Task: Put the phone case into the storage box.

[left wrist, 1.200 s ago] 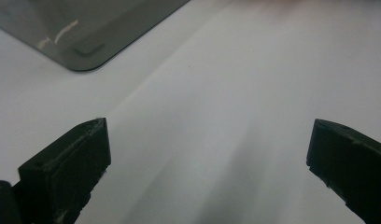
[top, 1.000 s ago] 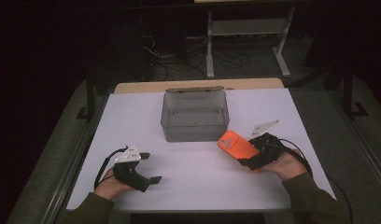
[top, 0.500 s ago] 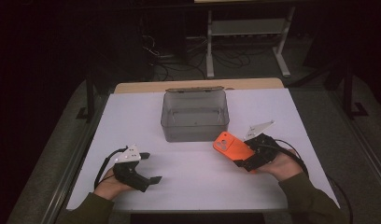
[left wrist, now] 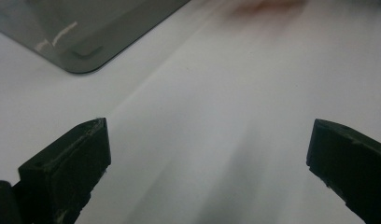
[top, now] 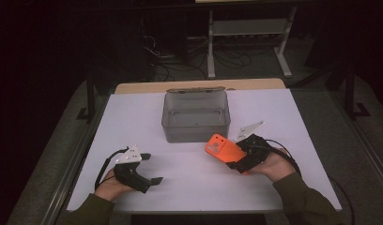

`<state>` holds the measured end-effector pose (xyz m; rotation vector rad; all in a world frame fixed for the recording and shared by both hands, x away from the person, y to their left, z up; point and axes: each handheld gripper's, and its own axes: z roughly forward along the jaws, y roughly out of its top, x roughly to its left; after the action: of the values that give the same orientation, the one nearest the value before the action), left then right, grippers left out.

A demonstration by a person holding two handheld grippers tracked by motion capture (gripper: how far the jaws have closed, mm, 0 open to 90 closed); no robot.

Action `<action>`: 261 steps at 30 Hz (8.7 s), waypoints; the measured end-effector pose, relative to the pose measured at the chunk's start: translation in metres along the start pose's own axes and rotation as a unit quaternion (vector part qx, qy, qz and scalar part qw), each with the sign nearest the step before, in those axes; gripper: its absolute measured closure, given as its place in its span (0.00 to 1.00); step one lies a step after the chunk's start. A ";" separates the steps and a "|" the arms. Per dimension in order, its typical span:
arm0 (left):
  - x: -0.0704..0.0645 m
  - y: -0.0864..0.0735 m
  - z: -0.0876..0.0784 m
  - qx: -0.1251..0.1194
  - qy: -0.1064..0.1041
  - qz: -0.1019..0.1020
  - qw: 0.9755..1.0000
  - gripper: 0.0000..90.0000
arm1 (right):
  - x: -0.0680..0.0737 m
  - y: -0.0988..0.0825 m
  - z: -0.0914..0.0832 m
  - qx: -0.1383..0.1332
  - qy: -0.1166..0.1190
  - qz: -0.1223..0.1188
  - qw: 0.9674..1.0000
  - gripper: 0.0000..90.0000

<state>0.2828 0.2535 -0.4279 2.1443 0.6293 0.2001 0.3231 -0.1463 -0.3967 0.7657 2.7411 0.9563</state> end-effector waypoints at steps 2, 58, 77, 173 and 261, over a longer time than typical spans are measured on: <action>0.000 0.000 0.000 -0.001 0.000 0.000 1.000 0.00 | 0.002 0.004 0.003 0.000 0.002 -0.006 1.000 0.17; 0.006 0.003 -0.001 -0.010 0.006 0.003 1.000 0.00 | 0.021 0.077 0.056 0.007 0.060 -0.094 0.994 0.17; 0.009 0.024 0.012 -0.015 0.009 0.020 1.000 0.00 | 0.021 0.077 0.053 0.004 0.060 -0.094 0.994 0.17; -0.006 0.050 0.057 -0.024 0.069 0.203 0.976 0.00 | 0.018 0.075 0.058 0.015 0.057 -0.090 0.994 0.17; -0.034 0.045 0.069 0.021 0.219 0.432 0.874 0.00 | 0.019 0.074 0.060 0.020 0.054 -0.093 0.994 0.17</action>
<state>0.2945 0.1657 -0.4317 2.2979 -0.1470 1.1882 0.3556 -0.0545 -0.3976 0.4649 2.8695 0.9311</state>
